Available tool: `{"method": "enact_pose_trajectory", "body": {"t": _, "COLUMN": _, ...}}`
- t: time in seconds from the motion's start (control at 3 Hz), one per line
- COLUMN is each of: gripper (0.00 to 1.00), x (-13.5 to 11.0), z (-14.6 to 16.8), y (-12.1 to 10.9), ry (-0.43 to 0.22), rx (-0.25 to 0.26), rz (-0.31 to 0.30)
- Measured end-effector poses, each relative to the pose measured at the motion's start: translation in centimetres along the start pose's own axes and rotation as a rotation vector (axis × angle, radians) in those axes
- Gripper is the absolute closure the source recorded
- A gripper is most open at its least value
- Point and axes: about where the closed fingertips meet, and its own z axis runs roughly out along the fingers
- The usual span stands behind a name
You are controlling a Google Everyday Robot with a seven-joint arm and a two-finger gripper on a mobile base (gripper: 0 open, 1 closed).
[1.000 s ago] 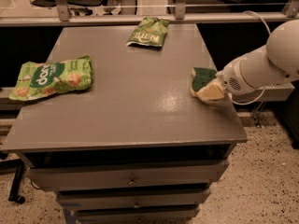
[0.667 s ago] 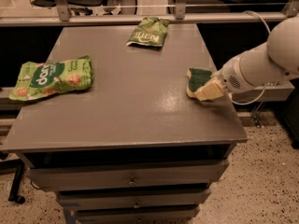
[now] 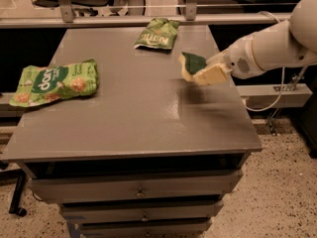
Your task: Pick sponge
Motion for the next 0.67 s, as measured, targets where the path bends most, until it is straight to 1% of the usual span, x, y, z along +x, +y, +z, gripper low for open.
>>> {"method": "enact_pose_trajectory", "body": {"t": 0.33, "gripper": 1.00, "x": -3.41, "z": -1.20, "y": 0.72, "ry": -0.102, "rx": -0.072, "rz": 0.002}}
{"method": "enact_pose_trajectory", "body": {"t": 0.67, "gripper": 1.00, "x": -4.14, "z": -1.50, "y": 0.84, "ry": -0.120, "rx": -0.080, "rz": 0.005}}
